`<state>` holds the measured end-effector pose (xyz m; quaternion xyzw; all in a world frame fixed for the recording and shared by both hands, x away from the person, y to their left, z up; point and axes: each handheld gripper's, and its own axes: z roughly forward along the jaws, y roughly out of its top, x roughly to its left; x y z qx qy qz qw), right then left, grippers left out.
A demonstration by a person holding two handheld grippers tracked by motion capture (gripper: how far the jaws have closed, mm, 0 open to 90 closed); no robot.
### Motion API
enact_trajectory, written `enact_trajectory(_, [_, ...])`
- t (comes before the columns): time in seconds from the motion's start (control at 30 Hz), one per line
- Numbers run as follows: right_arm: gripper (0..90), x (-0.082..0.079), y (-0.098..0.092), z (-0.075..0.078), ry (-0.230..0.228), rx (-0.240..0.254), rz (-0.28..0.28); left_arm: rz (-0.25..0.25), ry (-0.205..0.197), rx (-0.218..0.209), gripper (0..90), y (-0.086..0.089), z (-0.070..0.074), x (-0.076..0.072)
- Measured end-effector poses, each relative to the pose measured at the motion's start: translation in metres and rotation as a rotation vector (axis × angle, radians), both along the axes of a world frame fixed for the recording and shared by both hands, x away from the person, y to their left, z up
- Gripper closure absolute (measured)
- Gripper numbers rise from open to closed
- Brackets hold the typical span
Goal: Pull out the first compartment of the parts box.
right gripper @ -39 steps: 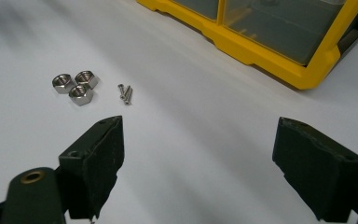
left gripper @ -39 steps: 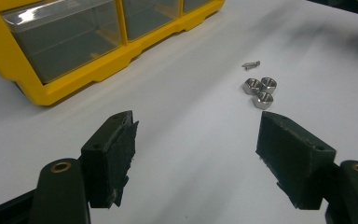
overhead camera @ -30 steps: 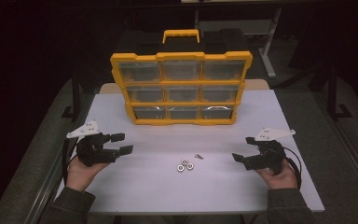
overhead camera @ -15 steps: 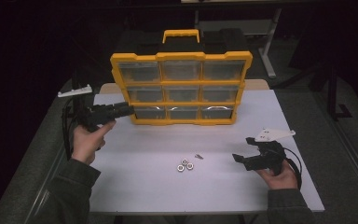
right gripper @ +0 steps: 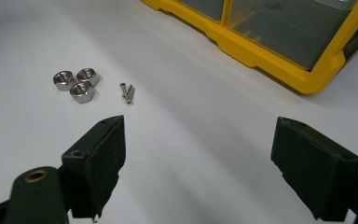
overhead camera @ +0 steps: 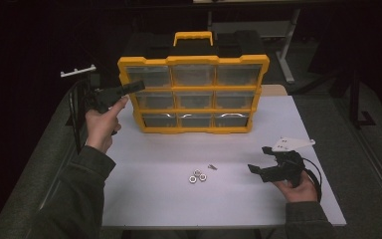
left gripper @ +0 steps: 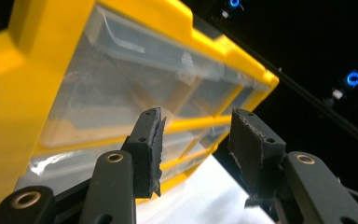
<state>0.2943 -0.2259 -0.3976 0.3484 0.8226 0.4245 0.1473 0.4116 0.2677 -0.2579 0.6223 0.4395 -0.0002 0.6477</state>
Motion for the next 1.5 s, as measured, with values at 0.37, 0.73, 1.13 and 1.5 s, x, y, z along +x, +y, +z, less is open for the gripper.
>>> enact_trajectory(0.37, [17.7, 0.001, -0.001, 0.0, 0.0, 0.005, 0.006, 0.093, 0.024, -0.032, 66.8, -0.012, 0.005, 0.012])
enact_trajectory(0.73, [18.4, 0.001, -0.001, 0.001, -0.008, 0.006, 0.014, 0.109, 0.032, -0.072, 74.5, -0.021, 0.001, 0.016])
enact_trajectory(1.13, [18.6, -0.001, -0.002, 0.001, -0.012, 0.005, 0.01, 0.082, 0.054, -0.156, 76.6, -0.016, -0.004, 0.006])
enact_trajectory(1.5, [18.5, -0.001, -0.002, 0.001, -0.017, 0.007, 0.011, 0.057, 0.057, -0.153, 76.5, -0.013, -0.003, -0.006])
